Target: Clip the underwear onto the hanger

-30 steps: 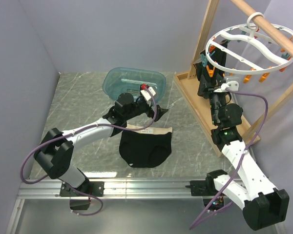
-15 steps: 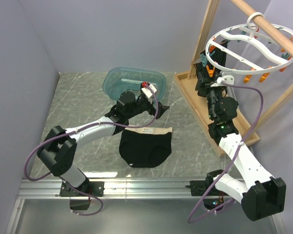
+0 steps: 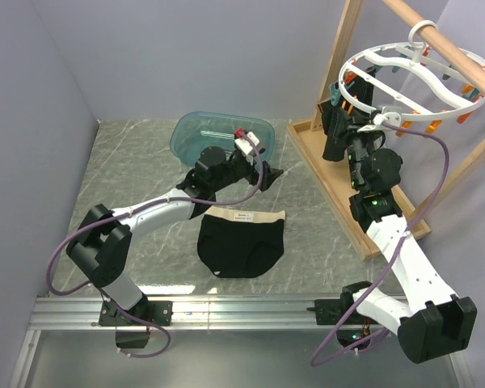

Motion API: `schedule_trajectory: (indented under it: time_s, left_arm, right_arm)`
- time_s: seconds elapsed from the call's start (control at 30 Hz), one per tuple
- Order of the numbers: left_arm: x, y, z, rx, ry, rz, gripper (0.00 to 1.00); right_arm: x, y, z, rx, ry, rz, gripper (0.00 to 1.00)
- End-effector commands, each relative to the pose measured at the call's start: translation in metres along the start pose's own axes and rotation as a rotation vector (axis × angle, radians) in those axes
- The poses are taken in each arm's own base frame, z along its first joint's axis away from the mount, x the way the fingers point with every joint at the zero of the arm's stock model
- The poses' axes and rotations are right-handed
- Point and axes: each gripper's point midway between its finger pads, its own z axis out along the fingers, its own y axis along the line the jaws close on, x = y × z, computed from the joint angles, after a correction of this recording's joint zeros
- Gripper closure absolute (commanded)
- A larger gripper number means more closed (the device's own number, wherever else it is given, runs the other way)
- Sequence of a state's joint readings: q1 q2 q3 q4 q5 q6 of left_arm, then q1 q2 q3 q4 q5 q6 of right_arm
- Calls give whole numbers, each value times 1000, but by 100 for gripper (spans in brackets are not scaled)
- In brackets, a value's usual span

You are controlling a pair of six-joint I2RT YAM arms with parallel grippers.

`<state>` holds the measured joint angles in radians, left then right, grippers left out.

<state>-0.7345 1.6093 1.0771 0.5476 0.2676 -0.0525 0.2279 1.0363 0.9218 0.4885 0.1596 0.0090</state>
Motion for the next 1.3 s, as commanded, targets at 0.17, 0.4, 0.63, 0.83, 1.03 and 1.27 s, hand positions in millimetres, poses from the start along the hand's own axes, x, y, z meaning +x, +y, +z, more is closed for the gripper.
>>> schedule_trajectory:
  time_s: [0.17, 0.4, 0.63, 0.83, 1.03, 1.27]
  left_arm:
    - [-62, -39, 21, 265, -133, 4, 20]
    - [-90, -61, 51, 407, -191, -34, 31]
    - [-122, -72, 88, 395, -267, -20, 37]
    - [-138, -85, 109, 399, -326, -22, 43]
    - [-145, -89, 127, 391, -341, -74, 46]
    - [-147, -84, 141, 370, -355, -120, 52]
  right_arm:
    - [-19, 10, -6, -79, 71, 179, 92]
    - [-18, 12, -9, -130, 142, 321, 96]
    - [-13, 0, -7, -132, 203, 454, 97]
    - [-10, 1, -8, -159, 211, 482, 98]
    - [-11, 8, -13, -213, 206, 482, 98]
    - [-5, 11, -18, -240, 216, 453, 98]
